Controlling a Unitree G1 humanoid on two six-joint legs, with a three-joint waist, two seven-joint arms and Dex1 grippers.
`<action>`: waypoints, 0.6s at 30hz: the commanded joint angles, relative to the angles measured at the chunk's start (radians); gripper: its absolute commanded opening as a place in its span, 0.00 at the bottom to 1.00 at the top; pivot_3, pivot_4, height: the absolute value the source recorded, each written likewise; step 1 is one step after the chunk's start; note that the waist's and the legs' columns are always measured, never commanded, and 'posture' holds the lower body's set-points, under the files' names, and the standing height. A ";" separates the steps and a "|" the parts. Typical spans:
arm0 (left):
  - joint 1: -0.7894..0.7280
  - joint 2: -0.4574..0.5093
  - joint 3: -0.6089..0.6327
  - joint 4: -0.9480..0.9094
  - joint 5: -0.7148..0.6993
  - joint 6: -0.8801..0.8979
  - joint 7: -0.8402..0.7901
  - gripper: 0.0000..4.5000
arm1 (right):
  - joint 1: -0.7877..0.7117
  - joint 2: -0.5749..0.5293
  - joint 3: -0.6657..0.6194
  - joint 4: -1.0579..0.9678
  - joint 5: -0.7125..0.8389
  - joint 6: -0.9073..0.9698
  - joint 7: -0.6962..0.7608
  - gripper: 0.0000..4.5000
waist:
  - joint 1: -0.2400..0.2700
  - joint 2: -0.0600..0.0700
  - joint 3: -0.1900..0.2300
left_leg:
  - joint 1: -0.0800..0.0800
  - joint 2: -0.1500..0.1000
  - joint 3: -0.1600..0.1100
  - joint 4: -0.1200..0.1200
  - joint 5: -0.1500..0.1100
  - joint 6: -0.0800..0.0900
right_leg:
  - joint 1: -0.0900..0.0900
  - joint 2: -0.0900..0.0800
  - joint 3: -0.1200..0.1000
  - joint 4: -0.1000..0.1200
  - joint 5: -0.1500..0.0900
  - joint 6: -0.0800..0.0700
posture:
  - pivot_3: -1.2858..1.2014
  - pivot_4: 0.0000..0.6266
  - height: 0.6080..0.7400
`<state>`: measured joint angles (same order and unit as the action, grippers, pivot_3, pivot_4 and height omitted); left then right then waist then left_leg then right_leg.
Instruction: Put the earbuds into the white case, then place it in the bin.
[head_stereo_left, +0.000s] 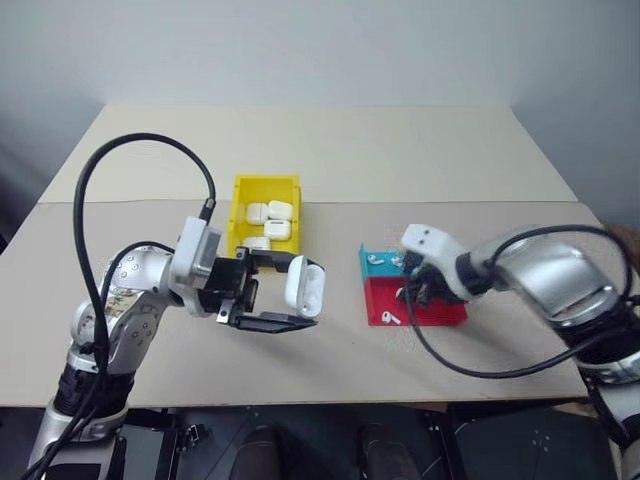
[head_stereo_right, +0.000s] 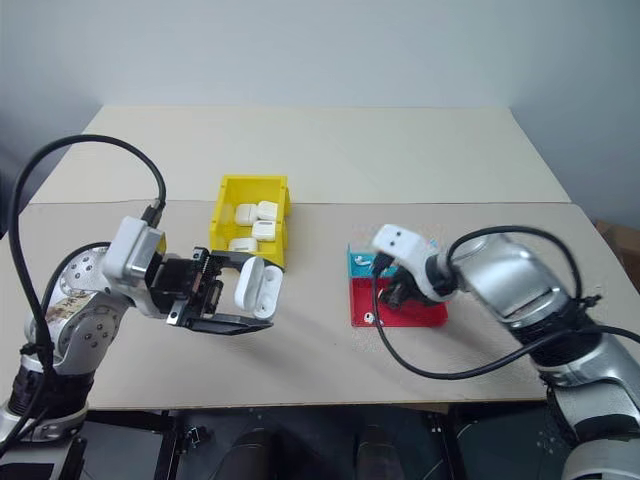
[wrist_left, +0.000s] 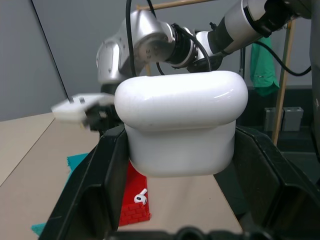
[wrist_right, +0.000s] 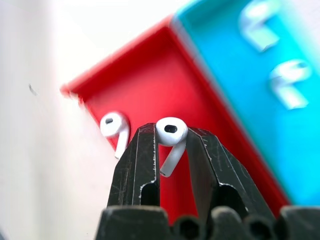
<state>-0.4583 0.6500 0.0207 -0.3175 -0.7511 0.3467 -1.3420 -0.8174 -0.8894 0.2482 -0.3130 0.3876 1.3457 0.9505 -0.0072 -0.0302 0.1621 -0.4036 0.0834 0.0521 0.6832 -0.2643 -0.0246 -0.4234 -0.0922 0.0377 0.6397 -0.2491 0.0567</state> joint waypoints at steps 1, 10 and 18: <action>-0.053 -0.015 0.004 0.021 -0.033 0.043 0.032 0.62 | 0.020 0.044 -0.279 -0.060 0.090 0.042 -0.035 0.14 | 0.002 0.000 0.000 | 0.000 0.000 0.000 0.000 0.000 0.000 | 0.000 0.000 0.000 0.000 0.000 0.000 | 0.52 0.24 1.00; -0.202 -0.094 -0.026 0.125 -0.042 0.146 0.075 0.62 | 0.109 0.381 -0.743 -0.293 0.423 -0.080 -0.155 0.14 | 0.008 0.000 0.000 | 0.000 0.000 -0.001 0.000 0.000 0.000 | 0.001 0.000 0.000 0.002 0.000 0.001 | 0.52 0.24 1.00; -0.272 -0.154 -0.025 0.217 -0.022 0.104 0.039 0.62 | 0.094 0.531 -0.636 -0.356 0.517 -0.212 -0.332 0.14 | -0.005 0.001 0.000 | 0.001 0.000 -0.001 0.000 0.000 -0.001 | 0.001 0.000 0.000 0.003 0.000 0.000 | 0.52 0.24 1.00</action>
<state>-0.7068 0.5045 -0.0127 -0.0959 -0.7710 0.4838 -1.2865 -0.7043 -0.3573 -0.4056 -0.6280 0.8842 1.1859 0.6487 -0.0123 -0.0292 0.1616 -0.4031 0.0832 0.0513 0.6831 -0.2640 -0.0251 -0.4221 -0.0922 0.0374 0.6430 -0.2488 0.0572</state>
